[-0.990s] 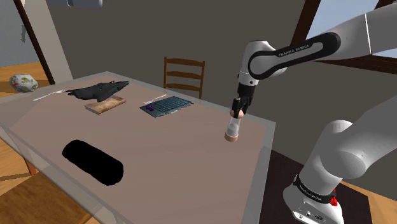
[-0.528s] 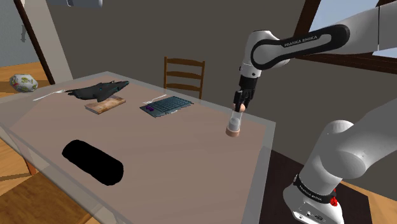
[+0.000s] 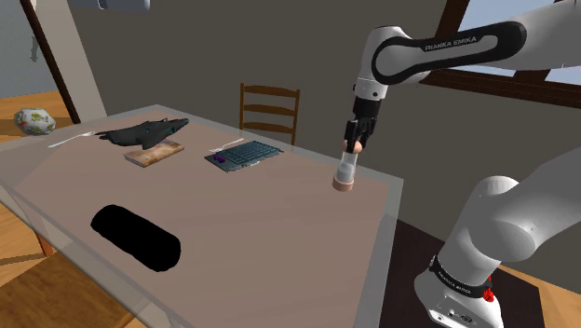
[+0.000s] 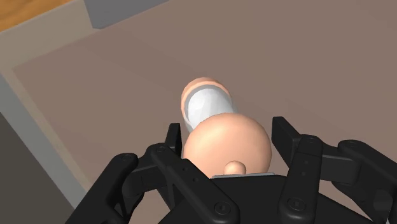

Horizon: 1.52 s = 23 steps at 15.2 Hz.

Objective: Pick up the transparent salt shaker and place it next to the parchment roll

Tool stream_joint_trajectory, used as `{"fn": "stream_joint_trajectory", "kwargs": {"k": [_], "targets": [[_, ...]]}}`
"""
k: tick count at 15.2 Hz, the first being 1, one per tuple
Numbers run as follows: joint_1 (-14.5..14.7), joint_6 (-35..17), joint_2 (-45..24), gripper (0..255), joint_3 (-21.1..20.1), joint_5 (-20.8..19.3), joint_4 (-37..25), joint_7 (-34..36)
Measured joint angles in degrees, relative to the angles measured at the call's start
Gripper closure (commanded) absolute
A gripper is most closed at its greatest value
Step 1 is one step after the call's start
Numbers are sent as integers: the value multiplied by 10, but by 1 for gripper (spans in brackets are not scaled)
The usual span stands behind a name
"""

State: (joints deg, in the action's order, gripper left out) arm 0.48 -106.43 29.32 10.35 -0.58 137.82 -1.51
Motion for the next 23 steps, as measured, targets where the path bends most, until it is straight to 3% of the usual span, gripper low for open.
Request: {"fn": "stream_joint_trajectory", "kwargs": {"k": [23], "targets": [[5, 178, -10, 255, -8, 6, -187, 9]]}}
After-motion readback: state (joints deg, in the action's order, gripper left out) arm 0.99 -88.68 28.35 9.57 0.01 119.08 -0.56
